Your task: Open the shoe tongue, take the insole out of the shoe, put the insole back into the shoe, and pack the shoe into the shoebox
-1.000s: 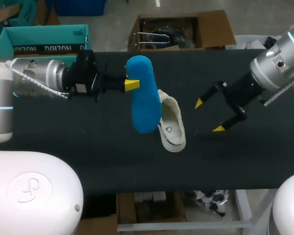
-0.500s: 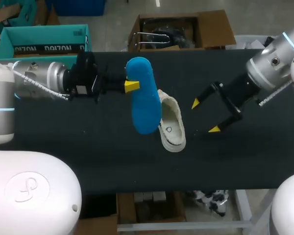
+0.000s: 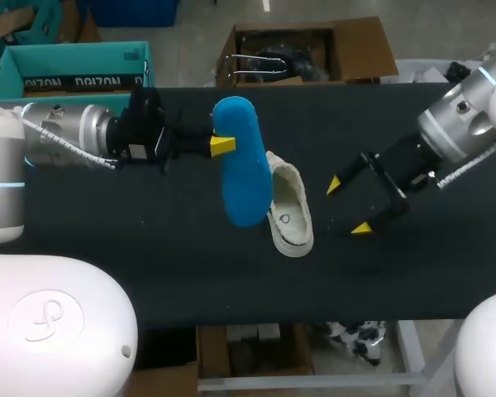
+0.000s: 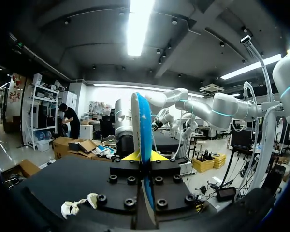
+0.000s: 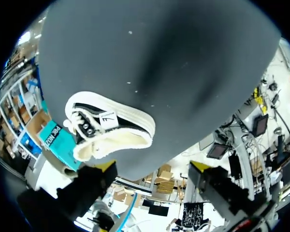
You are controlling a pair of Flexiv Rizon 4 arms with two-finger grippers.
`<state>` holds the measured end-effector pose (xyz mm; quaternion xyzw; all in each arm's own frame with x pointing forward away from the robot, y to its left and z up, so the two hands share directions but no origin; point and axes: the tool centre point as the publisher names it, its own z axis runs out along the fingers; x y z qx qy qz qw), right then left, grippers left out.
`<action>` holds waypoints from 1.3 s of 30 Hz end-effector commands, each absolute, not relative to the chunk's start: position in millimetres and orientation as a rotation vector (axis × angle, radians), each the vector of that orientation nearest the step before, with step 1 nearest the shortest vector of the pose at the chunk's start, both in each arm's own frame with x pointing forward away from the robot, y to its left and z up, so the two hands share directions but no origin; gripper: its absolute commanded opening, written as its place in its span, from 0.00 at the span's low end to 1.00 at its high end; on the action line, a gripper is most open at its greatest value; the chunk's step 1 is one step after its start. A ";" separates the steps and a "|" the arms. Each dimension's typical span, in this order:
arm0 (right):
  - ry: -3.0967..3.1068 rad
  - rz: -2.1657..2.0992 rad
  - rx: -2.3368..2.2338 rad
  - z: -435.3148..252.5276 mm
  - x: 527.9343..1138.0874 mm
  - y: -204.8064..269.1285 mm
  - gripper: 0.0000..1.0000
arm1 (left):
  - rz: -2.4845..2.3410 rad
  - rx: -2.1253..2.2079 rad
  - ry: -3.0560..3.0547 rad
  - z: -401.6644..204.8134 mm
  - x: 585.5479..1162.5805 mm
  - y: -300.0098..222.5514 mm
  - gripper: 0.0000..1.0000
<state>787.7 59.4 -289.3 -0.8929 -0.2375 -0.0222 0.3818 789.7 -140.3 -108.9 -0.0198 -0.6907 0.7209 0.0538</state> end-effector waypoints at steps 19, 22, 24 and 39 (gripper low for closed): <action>-0.168 0.211 -2.281 -278.5 817.3 104.4 1.00 | 2.198 -0.083 -2.114 -111.4 790.8 -143.0 0.00; -0.150 0.247 -2.257 -276.5 816.8 110.2 1.00 | 2.234 -0.177 -2.129 -122.9 795.5 -156.7 0.00; -0.141 0.262 -2.239 -275.9 815.6 113.3 1.00 | 2.266 -0.211 -2.139 -130.1 798.4 -163.6 0.00; -0.125 0.310 -2.085 -285.0 806.4 139.2 0.99 | 2.428 -0.452 -2.027 -165.7 809.0 -198.6 0.00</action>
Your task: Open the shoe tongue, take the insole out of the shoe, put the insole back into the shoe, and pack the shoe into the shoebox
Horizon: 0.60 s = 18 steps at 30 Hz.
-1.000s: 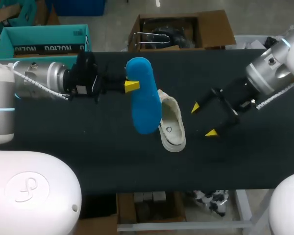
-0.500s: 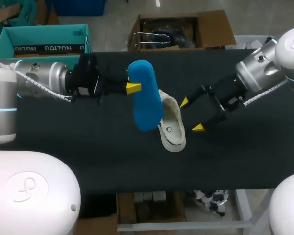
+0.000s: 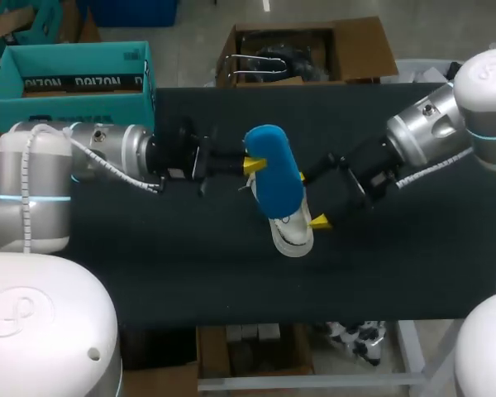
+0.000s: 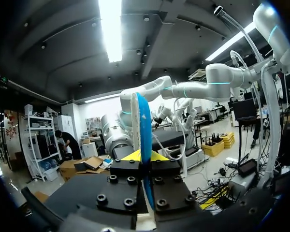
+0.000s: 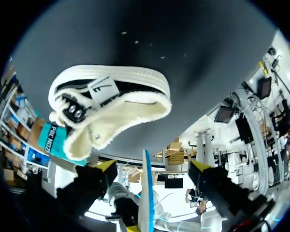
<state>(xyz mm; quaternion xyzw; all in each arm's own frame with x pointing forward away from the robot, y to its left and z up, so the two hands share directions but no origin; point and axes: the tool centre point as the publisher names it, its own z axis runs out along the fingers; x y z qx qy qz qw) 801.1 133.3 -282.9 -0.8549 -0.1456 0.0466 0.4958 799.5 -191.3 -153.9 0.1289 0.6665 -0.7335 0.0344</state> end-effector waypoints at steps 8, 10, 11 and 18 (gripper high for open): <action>-0.166 0.271 -1.983 -284.3 807.4 143.1 0.77 | -2.350 0.478 1.942 -175.6 808.8 -205.2 0.00; -0.163 0.262 -1.976 -284.3 807.7 143.3 0.65 | -2.350 0.483 1.939 -177.4 807.5 -206.1 0.00; -0.170 0.257 -1.962 -284.3 808.0 143.2 0.59 | -2.352 0.489 1.939 -177.9 807.3 -206.5 0.00; -0.154 0.244 -1.948 -287.4 808.2 137.0 0.45 | -2.362 0.497 1.950 -181.6 804.3 -207.4 0.00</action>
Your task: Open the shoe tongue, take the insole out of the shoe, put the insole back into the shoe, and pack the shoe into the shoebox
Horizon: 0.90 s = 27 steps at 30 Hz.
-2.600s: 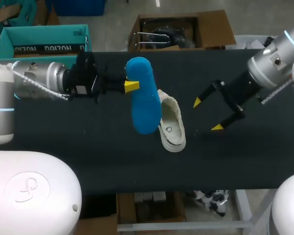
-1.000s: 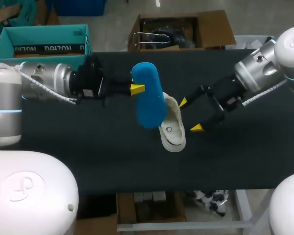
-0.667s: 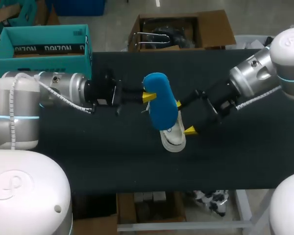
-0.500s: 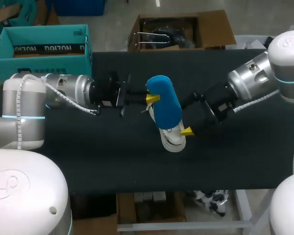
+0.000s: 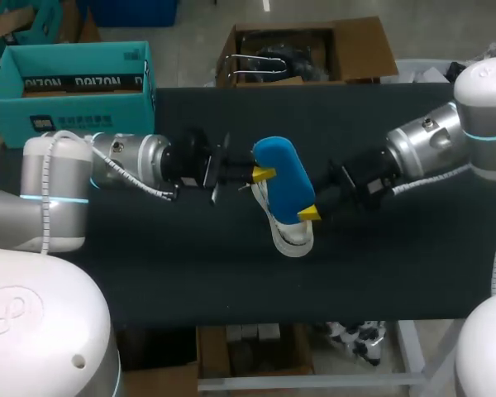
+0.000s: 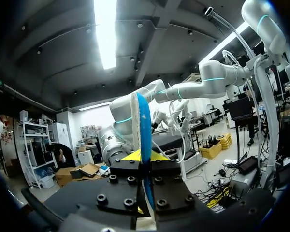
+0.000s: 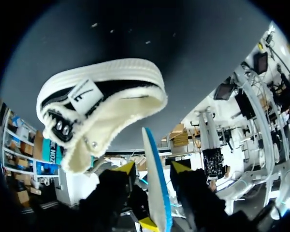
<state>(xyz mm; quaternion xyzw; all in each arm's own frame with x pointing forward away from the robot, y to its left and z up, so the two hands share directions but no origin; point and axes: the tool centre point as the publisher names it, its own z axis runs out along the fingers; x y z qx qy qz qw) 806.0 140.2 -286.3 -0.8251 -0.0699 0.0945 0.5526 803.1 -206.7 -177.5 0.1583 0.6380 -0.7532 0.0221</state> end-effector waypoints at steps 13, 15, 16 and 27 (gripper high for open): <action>-0.142 0.176 -1.930 -289.1 804.3 122.8 0.51 | -2.348 0.510 1.966 -182.9 797.0 -206.0 0.00; -0.146 0.173 -1.924 -290.2 804.4 122.8 0.49 | -2.348 0.504 1.967 -184.2 796.2 -206.2 0.00; -0.150 0.167 -1.919 -290.8 804.7 122.9 0.48 | -2.349 0.503 1.968 -184.8 795.8 -206.4 0.00; -0.175 0.147 -1.898 -291.9 809.0 126.6 0.00 | -2.355 0.483 1.968 -191.3 794.9 -207.5 0.00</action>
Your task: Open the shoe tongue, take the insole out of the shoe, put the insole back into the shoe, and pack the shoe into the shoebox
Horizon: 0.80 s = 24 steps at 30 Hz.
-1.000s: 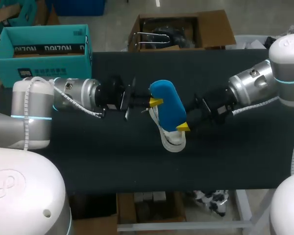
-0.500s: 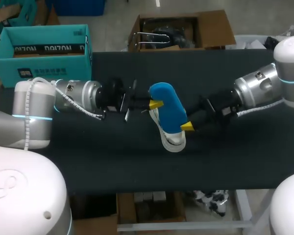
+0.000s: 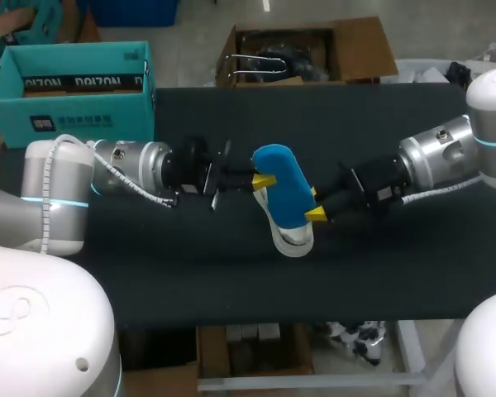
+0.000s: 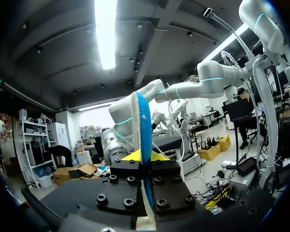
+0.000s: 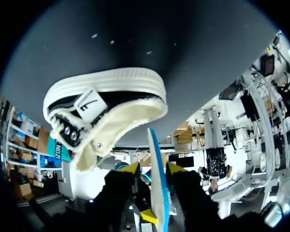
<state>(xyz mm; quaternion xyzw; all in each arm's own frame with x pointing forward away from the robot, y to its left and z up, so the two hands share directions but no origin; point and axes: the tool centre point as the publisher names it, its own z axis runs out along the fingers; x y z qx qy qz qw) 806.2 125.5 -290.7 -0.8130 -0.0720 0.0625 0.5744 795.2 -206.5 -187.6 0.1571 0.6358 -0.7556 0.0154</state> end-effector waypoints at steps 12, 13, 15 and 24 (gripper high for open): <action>-0.258 0.113 -1.872 -289.0 805.2 129.9 0.00 | -2.374 0.581 2.069 -178.2 806.4 -194.7 1.00; -0.262 0.107 -1.869 -288.3 803.3 129.0 0.00 | -2.368 0.617 2.113 -177.5 808.9 -192.0 1.00; -0.289 0.093 -1.869 -287.1 800.3 127.7 0.00 | -2.346 0.691 2.205 -177.9 812.4 -187.0 1.00; -0.339 0.129 -1.845 -287.2 789.9 128.7 0.00 | -2.147 0.997 2.670 -183.8 828.5 -162.1 1.00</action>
